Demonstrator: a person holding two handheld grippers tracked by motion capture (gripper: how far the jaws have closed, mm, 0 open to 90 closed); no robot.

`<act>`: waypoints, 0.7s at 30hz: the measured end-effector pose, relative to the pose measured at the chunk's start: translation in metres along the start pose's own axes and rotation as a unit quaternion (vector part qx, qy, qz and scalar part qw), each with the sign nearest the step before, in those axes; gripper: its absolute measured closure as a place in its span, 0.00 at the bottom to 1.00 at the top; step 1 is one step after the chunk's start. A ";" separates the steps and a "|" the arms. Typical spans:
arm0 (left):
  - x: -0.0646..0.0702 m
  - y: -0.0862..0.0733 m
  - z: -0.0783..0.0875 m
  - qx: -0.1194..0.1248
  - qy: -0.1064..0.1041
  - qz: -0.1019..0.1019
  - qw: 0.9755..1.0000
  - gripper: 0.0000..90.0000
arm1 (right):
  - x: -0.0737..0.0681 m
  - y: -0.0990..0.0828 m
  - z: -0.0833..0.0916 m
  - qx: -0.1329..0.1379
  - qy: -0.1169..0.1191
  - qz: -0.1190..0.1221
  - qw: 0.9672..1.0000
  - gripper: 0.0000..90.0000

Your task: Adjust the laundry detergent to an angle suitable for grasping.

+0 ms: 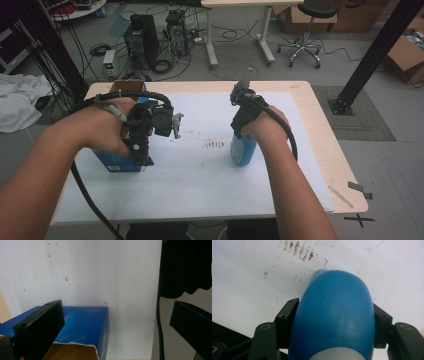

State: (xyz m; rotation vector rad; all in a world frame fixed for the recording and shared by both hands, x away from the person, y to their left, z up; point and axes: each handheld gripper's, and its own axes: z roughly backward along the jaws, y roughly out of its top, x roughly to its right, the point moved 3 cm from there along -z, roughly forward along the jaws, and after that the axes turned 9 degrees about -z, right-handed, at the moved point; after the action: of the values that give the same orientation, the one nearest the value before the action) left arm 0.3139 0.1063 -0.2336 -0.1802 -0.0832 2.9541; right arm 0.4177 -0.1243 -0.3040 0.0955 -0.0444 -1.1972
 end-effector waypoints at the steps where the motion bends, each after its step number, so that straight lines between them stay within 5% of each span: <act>1: -0.001 0.000 0.000 -0.002 -0.001 0.000 1.000 0.00 | 0.001 0.000 0.004 0.000 0.002 0.015 1.000 0.41; 11: -0.003 0.001 0.003 -0.003 0.001 0.004 1.000 0.00 | 0.010 0.000 0.017 -0.001 0.006 0.073 0.997 0.42; 17: -0.004 0.001 0.003 -0.005 0.001 0.007 1.000 0.00 | 0.015 -0.002 0.027 0.003 0.025 0.118 0.993 0.42; 21: -0.004 0.001 0.003 -0.002 0.001 0.007 1.000 0.00 | 0.015 -0.003 0.031 0.012 0.017 0.159 0.987 0.42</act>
State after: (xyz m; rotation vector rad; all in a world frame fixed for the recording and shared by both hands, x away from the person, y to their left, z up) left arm 0.3171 0.1042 -0.2306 -0.1851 -0.0888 2.9680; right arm 0.4176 -0.1414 -0.2736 0.1243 -0.0427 -0.8767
